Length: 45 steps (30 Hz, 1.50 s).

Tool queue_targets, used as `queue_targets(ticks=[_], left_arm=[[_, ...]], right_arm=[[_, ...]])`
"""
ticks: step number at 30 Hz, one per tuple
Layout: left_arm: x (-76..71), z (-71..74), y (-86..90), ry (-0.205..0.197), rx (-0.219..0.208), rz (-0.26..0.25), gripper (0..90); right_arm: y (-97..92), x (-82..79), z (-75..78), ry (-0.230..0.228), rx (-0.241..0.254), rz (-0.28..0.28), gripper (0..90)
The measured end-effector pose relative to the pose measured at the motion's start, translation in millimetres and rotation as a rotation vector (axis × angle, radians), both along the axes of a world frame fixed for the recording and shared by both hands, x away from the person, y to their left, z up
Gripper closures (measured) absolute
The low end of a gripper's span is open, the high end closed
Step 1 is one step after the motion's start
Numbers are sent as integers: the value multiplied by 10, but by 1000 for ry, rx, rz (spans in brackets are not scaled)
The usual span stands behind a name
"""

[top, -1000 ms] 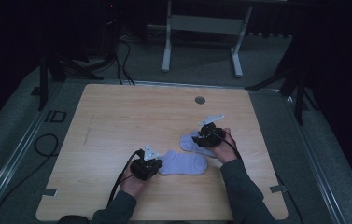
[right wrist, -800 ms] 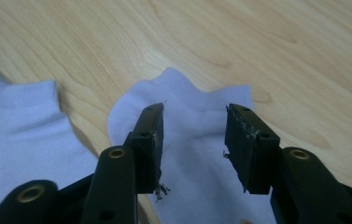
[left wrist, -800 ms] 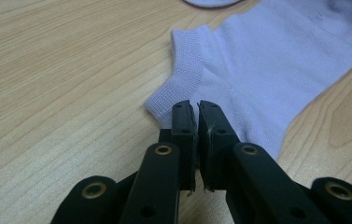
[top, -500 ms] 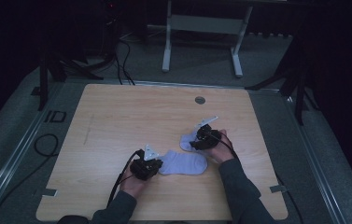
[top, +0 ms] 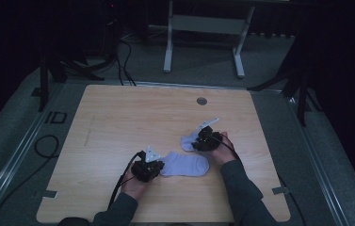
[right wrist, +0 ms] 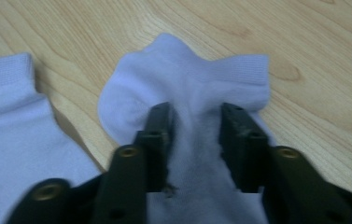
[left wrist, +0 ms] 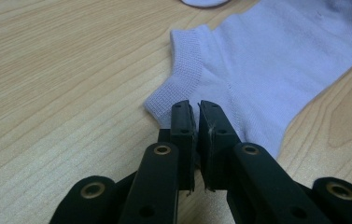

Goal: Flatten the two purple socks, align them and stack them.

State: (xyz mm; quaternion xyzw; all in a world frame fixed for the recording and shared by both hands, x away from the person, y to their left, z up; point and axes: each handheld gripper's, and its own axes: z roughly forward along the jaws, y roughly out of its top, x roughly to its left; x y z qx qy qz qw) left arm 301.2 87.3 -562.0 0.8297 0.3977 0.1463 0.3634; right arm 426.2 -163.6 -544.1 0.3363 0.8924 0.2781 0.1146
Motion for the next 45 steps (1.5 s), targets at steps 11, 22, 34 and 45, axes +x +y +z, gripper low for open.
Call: queue_targets(ticks=[11,22,34,45], left_arm=[[4,-3,3,1,-5,-2,844],[2,-3,2,-2,-3,-3,841],[0,-4,-2,-3,-5,-2,836],[1,-3,0,-2,-3,-4,836]], right_arm=[[18,-68,81,-41,0,21,850],[-124,-323,489,-125,126,44,846],[-239,-611,816,-188,265,79,844],[-137,-690,706,-172,233,123,843]])
